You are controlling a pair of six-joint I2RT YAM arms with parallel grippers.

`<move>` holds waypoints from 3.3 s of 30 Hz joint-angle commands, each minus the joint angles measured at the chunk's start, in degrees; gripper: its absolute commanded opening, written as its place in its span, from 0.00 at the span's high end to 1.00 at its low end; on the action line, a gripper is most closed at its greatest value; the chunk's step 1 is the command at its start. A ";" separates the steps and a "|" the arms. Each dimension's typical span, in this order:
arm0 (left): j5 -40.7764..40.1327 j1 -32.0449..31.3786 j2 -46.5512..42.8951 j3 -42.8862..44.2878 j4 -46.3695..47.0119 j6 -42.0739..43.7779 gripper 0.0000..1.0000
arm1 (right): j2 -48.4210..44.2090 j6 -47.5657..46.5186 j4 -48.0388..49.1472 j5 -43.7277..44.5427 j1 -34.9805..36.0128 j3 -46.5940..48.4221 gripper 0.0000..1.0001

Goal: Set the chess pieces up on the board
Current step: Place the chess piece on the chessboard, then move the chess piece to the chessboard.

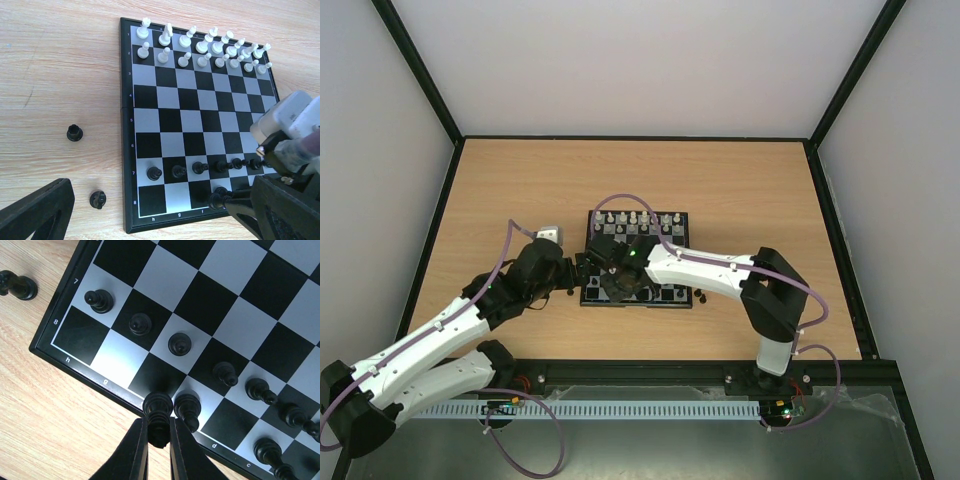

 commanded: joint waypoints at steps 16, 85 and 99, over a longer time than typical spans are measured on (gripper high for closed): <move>-0.76 0.29 -0.78 -0.55 0.06 -0.36 0.01 | 4.96 -1.15 0.88 -0.72 0.32 2.07 0.79; 0.21 0.38 -0.27 -0.72 0.77 -0.23 0.01 | -2.46 4.03 0.04 5.06 -1.69 -9.61 0.91; 0.21 0.38 -0.51 -0.85 0.68 -0.29 0.01 | -3.49 3.69 1.21 4.20 -3.67 -11.56 0.91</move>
